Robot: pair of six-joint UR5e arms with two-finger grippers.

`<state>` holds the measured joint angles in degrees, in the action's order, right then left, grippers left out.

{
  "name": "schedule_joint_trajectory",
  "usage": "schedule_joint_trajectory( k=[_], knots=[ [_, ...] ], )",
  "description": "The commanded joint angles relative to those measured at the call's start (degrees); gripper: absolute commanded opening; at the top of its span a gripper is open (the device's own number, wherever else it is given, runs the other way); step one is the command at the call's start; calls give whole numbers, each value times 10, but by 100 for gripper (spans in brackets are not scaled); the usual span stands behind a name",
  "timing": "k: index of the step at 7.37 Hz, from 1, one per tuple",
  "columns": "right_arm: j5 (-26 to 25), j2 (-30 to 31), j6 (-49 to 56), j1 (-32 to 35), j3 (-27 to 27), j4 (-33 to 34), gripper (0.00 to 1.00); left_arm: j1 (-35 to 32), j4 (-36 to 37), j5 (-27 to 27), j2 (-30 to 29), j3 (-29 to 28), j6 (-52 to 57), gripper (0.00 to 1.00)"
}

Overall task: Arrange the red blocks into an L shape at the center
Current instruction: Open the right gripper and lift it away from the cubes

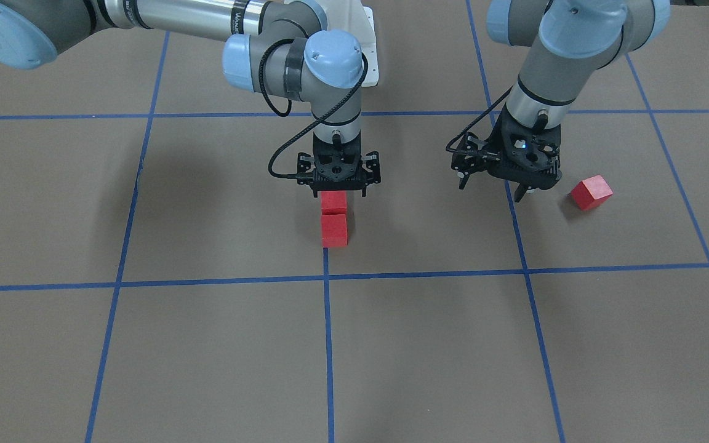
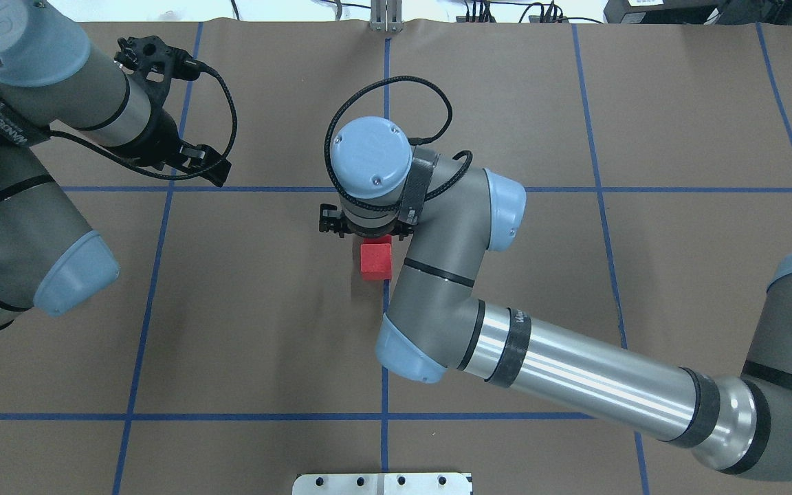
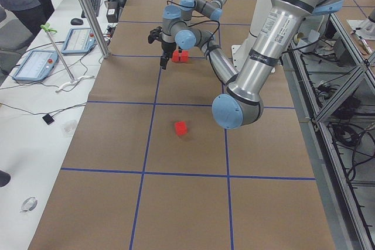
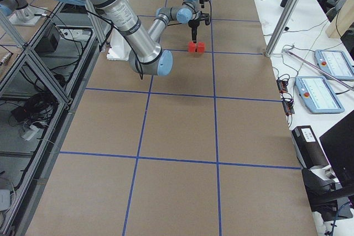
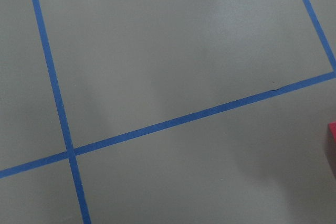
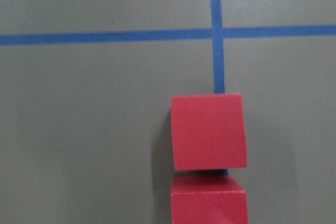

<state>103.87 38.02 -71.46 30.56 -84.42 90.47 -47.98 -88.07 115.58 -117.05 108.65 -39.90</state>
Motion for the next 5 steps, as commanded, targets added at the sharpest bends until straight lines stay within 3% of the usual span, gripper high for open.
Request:
schedule_joint_trajectory(
  k=[1, 3, 5],
  knots=[
    [64, 17, 66, 81, -22, 17, 100, -5, -16, 1, 42, 19, 8, 100],
    [101, 70, 159, 143, -47, 16, 100, -18, -129, 4, 148, 24, 31, 100],
    [129, 152, 271, 199, -91, 13, 100, -40, -195, 5, 237, 24, 42, 100]
  ],
)
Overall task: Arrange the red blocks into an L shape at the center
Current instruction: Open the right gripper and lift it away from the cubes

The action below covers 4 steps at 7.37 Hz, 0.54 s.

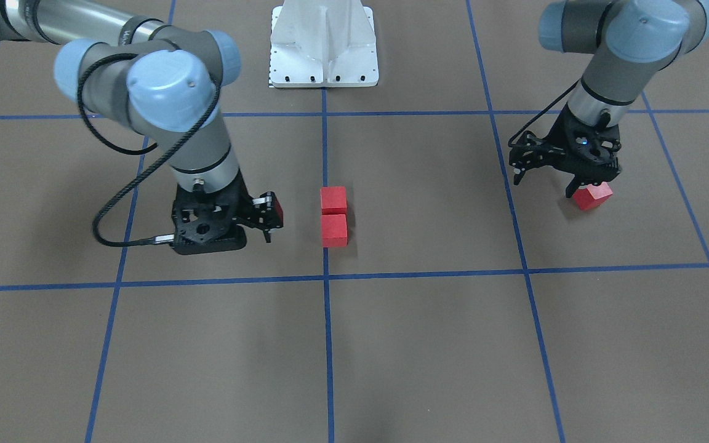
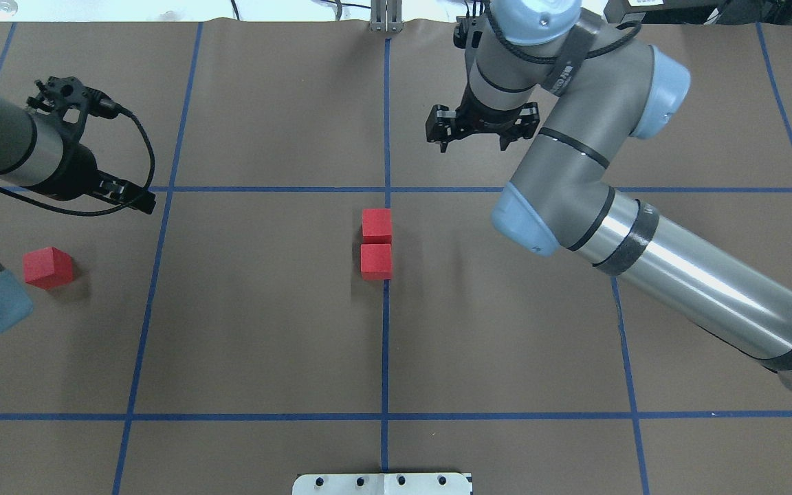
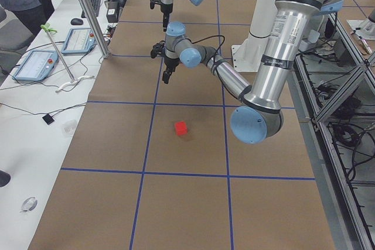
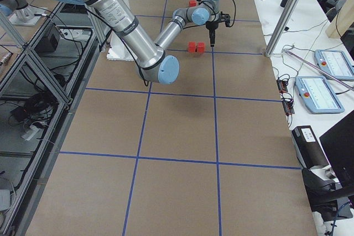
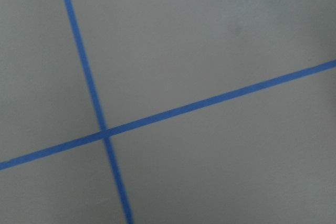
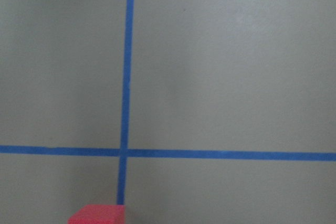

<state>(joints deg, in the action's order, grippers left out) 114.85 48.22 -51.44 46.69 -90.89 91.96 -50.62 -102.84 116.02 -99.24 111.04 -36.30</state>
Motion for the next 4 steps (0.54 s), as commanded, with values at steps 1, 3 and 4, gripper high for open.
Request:
schedule_joint_trajectory(
  k=[1, 3, 4],
  knots=[
    [32, 75, 117, 56, -33, -5, 100, -17, -106, 1, 98, -6, 23, 100],
    [33, 94, 157, 67, -36, -8, 100, -61, -142, 42, 153, -20, 173, 100],
    [34, 97, 164, 68, -39, -8, 100, -88, -151, 45, 160, -39, 291, 100]
  ],
)
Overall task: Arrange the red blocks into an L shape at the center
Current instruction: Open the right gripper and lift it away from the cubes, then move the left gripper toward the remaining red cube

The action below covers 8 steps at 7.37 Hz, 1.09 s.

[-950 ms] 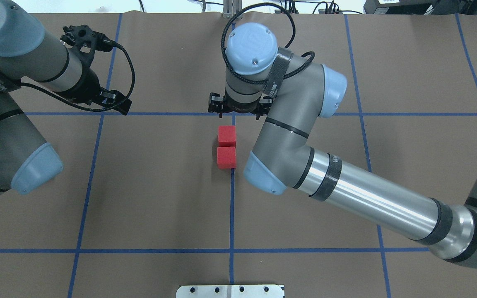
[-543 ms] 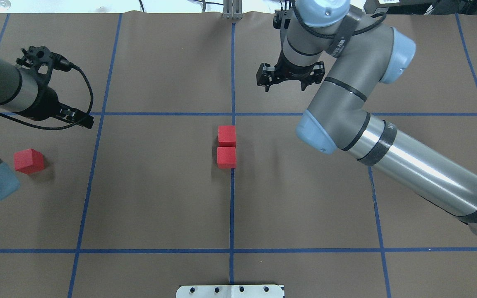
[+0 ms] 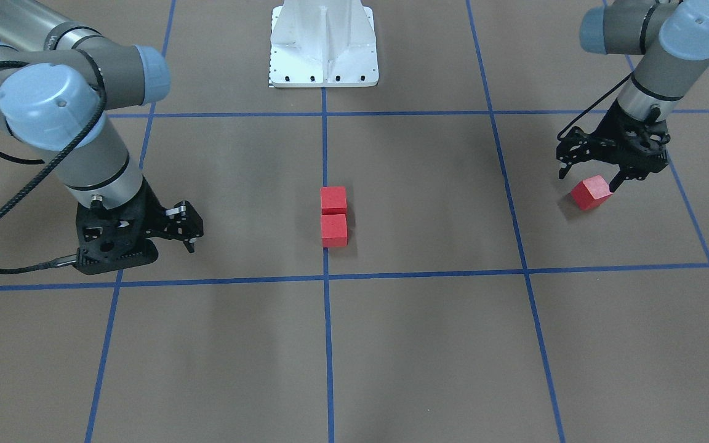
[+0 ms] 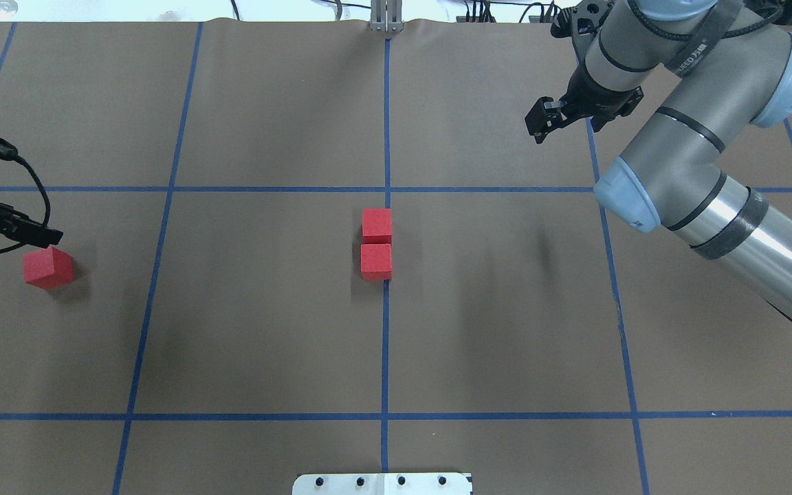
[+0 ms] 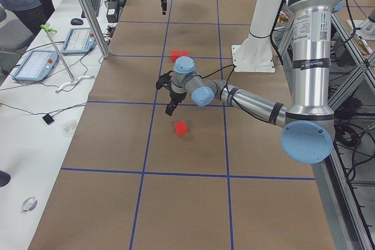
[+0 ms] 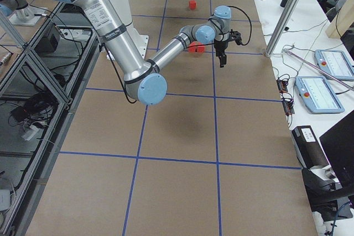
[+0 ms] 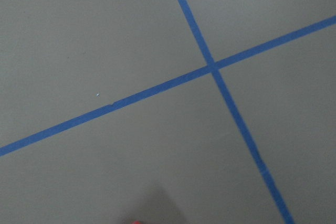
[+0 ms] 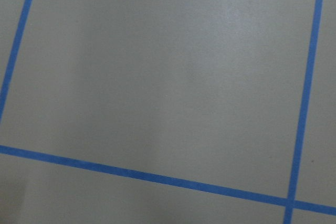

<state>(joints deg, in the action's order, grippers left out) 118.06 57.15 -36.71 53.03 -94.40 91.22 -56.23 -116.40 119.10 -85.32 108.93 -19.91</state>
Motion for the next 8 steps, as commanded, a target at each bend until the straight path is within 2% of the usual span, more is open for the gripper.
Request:
schedule_joint_trajectory(
  k=[1, 2, 3, 4, 6, 7, 8],
  knots=[
    [1, 20, 27, 7, -16, 0, 100, -41, -17, 44, 18, -23, 151, 100],
    [2, 24, 31, 9, -24, 0, 100, -37, -57, 60, 2, -18, 96, 98],
    [2, 25, 31, 8, -25, 0, 100, -34, -155, 61, 1, -25, 88, 100],
    [2, 25, 31, 8, -26, 0, 100, -34, -160, 61, 3, -30, 35, 100],
    [1, 25, 31, 8, -26, 0, 100, -34, -170, 77, 11, -35, 38, 99],
    [0, 25, 31, 8, -25, 0, 100, -34, -167, 115, 15, -38, 77, 99],
    [0, 25, 31, 8, -25, 0, 100, -31, -164, 123, 18, -54, 149, 99]
  ],
)
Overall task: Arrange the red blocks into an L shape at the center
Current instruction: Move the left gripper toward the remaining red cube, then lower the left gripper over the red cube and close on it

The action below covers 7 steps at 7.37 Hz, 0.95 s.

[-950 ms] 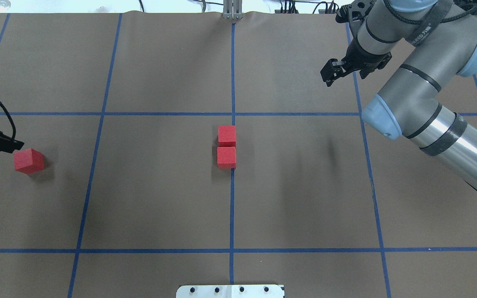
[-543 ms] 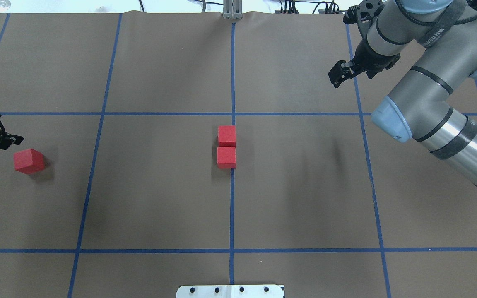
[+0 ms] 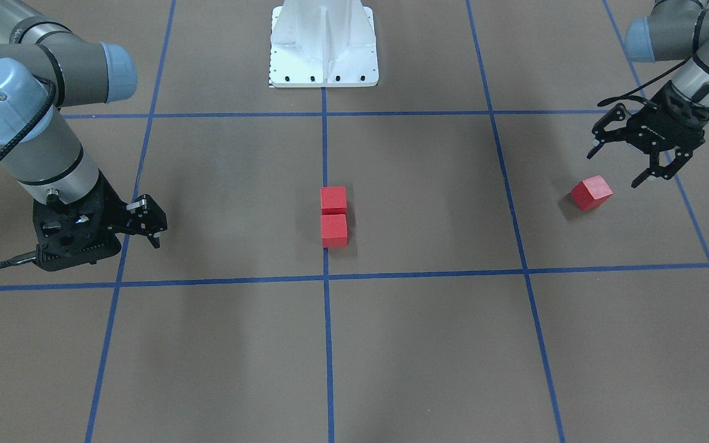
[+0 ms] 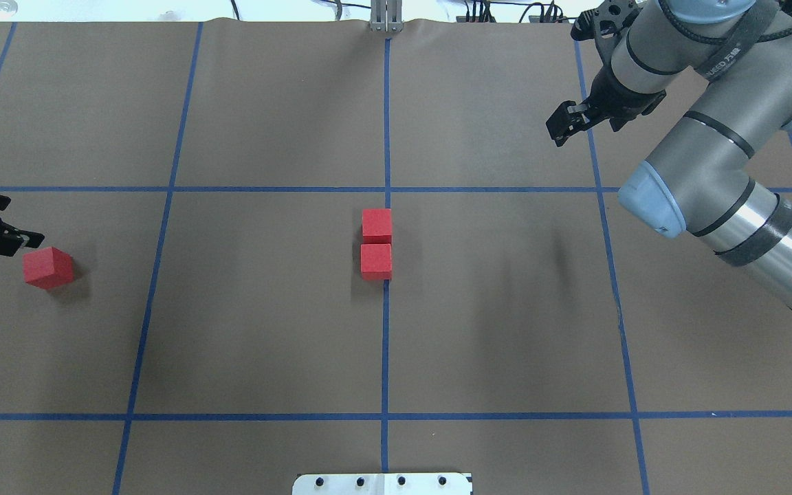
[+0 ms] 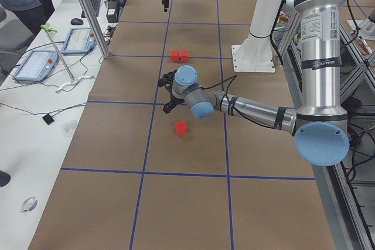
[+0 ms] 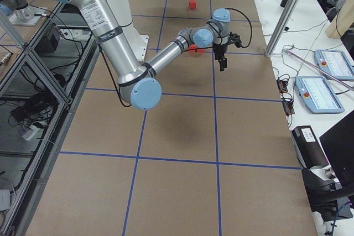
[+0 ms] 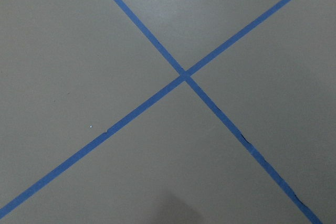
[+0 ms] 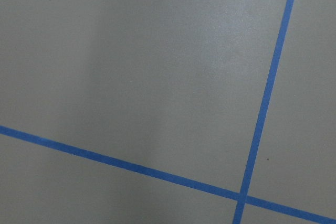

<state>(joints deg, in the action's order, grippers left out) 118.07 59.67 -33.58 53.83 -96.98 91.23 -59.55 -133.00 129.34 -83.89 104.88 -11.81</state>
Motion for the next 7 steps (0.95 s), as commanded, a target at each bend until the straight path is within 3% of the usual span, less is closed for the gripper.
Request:
schedule_joint_trajectory(
  k=[1, 7],
  knots=[
    [0, 0, 0, 0, 0, 0, 100, 2, 3, 21, 5, -36, 113, 99],
    [-1, 4, -1, 0, 0, 0, 100, 41, 10, 11, -4, -84, 217, 99]
  ],
)
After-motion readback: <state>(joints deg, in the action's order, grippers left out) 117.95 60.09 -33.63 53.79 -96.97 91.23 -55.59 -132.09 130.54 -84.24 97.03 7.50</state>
